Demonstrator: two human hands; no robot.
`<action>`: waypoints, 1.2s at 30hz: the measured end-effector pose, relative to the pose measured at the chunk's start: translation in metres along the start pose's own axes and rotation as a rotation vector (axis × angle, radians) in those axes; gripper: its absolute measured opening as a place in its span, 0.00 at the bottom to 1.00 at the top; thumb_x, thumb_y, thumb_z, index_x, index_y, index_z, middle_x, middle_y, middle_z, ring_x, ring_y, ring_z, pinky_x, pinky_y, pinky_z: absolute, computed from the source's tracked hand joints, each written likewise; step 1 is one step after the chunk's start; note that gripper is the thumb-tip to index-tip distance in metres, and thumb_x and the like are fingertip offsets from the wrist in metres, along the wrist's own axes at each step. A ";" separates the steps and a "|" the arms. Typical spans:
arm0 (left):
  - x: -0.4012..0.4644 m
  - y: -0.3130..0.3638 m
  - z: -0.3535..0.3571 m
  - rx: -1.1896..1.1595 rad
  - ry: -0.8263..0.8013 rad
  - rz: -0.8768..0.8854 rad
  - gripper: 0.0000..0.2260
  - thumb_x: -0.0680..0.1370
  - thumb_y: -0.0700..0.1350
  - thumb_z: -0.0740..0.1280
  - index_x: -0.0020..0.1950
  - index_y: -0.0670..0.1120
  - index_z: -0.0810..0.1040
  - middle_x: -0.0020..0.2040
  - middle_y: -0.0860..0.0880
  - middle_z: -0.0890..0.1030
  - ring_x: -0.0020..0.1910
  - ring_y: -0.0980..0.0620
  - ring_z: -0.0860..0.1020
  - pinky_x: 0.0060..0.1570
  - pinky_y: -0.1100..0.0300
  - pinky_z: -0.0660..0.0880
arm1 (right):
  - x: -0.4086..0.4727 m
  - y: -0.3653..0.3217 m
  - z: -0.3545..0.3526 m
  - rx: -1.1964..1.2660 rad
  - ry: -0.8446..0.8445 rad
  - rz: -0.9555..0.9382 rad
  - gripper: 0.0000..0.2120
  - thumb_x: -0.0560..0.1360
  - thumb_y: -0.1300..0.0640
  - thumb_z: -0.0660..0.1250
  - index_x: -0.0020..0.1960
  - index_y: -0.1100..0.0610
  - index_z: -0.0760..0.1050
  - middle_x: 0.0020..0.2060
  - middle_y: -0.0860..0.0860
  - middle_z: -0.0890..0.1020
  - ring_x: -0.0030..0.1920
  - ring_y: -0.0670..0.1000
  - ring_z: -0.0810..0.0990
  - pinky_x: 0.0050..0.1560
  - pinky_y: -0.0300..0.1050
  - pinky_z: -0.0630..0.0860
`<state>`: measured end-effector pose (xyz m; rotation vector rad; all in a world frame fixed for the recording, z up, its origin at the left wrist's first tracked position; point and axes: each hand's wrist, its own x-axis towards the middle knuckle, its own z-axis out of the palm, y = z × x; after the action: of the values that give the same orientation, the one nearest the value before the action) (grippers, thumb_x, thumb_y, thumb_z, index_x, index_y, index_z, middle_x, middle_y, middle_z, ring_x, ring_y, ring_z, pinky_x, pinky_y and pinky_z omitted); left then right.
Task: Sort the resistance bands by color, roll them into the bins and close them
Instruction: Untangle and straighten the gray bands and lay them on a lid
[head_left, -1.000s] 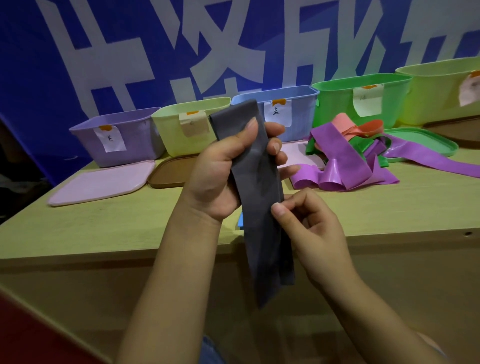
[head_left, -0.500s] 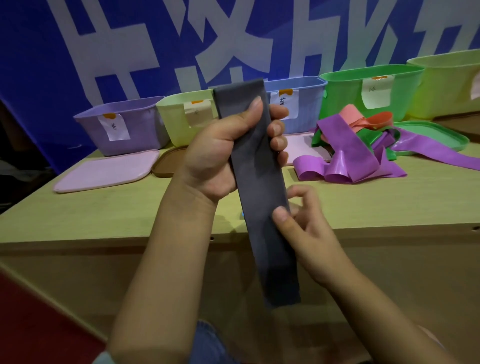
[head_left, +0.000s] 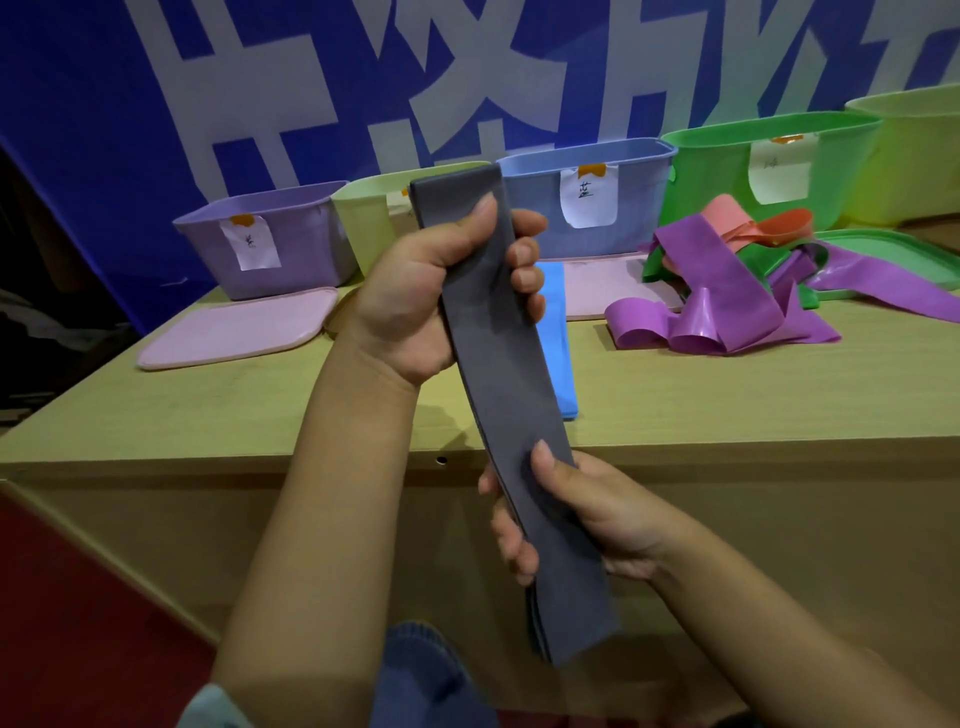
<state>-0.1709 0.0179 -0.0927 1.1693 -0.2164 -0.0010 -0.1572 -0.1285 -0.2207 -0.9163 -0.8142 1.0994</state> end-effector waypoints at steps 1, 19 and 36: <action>-0.001 0.001 0.000 0.009 0.000 0.006 0.15 0.82 0.47 0.53 0.48 0.40 0.75 0.34 0.49 0.73 0.32 0.54 0.73 0.37 0.59 0.74 | 0.001 0.001 0.000 -0.042 0.000 0.005 0.18 0.71 0.40 0.67 0.48 0.55 0.79 0.40 0.54 0.83 0.40 0.51 0.83 0.44 0.45 0.80; -0.009 0.008 -0.019 0.027 0.055 0.056 0.13 0.82 0.46 0.54 0.47 0.41 0.75 0.34 0.50 0.74 0.33 0.55 0.74 0.38 0.60 0.75 | 0.006 0.044 -0.014 -0.617 0.349 0.099 0.08 0.78 0.52 0.62 0.44 0.57 0.71 0.25 0.47 0.80 0.27 0.46 0.80 0.31 0.40 0.76; -0.030 -0.011 -0.032 0.079 0.140 0.146 0.10 0.79 0.45 0.58 0.45 0.40 0.74 0.28 0.51 0.67 0.24 0.57 0.66 0.29 0.62 0.71 | 0.011 -0.042 0.017 -1.094 0.379 -0.190 0.24 0.69 0.32 0.62 0.54 0.48 0.77 0.49 0.43 0.81 0.50 0.38 0.79 0.49 0.36 0.76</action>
<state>-0.1937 0.0458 -0.1198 1.2251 -0.1791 0.2193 -0.1540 -0.1227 -0.1743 -1.8324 -1.1538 0.2134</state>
